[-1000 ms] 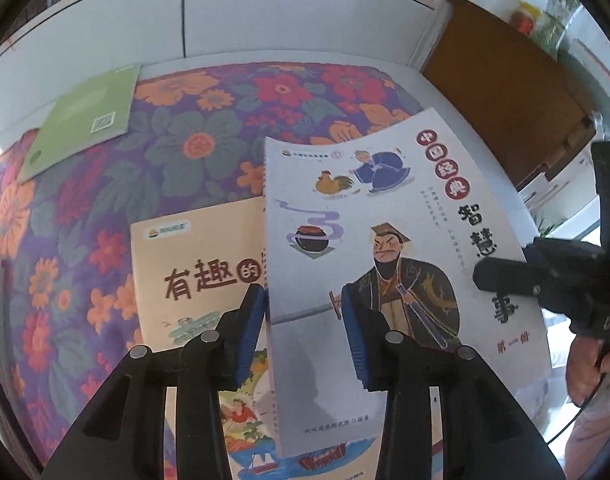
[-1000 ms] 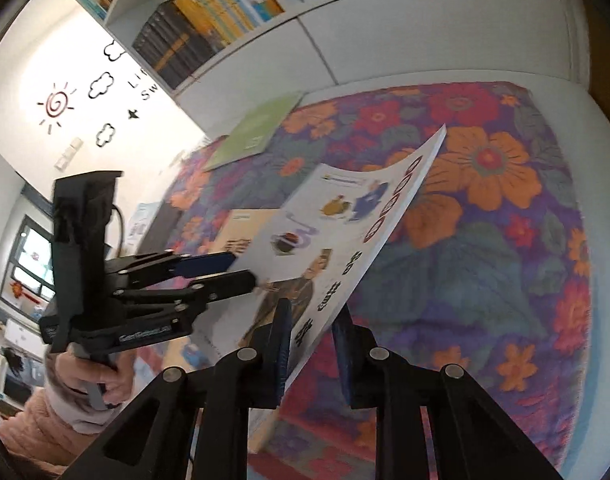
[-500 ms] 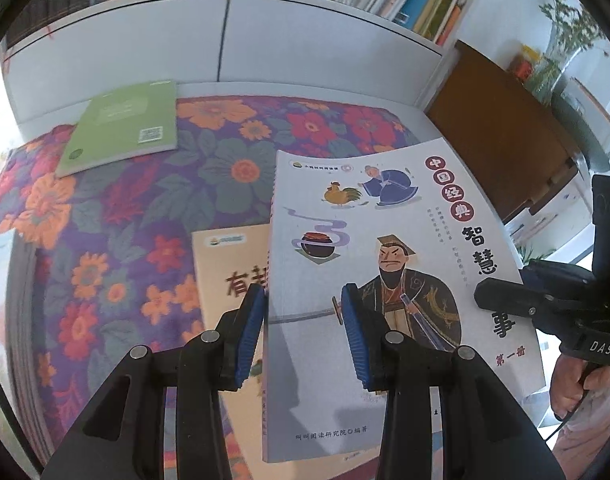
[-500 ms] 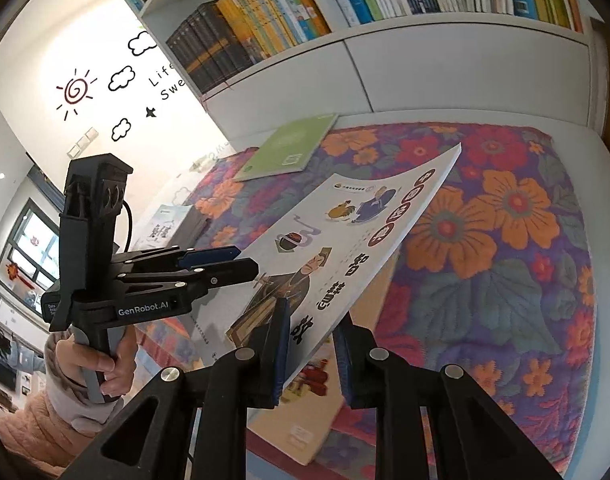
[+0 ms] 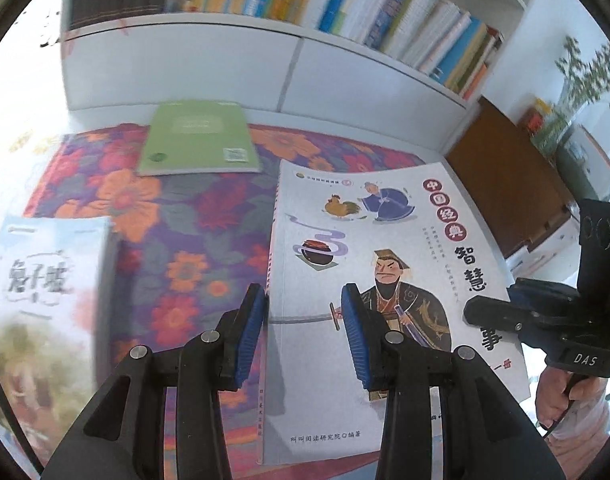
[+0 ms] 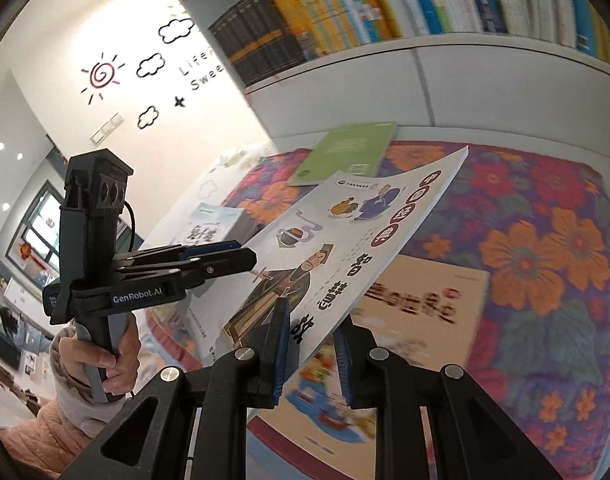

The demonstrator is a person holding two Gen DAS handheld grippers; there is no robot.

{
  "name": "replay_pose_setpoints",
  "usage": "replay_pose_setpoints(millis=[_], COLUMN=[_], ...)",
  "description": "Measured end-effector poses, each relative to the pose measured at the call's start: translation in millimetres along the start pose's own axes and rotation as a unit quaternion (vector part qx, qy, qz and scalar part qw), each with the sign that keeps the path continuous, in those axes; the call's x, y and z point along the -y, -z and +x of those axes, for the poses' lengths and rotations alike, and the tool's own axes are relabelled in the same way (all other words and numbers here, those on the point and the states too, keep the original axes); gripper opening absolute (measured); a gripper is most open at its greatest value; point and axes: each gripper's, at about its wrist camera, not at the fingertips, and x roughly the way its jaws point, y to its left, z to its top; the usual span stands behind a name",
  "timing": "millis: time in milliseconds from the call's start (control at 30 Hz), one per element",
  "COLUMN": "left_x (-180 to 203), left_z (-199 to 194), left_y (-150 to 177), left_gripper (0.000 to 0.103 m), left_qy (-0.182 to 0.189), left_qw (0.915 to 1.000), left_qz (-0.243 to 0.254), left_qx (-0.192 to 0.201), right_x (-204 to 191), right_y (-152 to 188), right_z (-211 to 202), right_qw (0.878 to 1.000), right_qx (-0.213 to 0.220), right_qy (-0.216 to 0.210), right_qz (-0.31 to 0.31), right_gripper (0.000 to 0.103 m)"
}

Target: Organize books

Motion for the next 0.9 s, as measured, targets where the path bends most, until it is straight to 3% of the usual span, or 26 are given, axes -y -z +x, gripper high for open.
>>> replay_pose_setpoints(millis=[500,900], left_x=[-153,-242], left_z=[-77,-75], left_y=[12,42], left_gripper=[0.035,0.036], left_qy=[-0.054,-0.091], left_qw=[0.9949,0.9849], left_qz=[-0.077,-0.147], left_qx=[0.034,0.012], right_x=[-123,-173], right_y=[-39,-35], right_z=[114,213], right_qw=[0.996,0.989], right_qx=[-0.023,-0.074], right_qy=[-0.064,-0.109], right_qz=[-0.062,-0.065], right_gripper=[0.020,0.021])
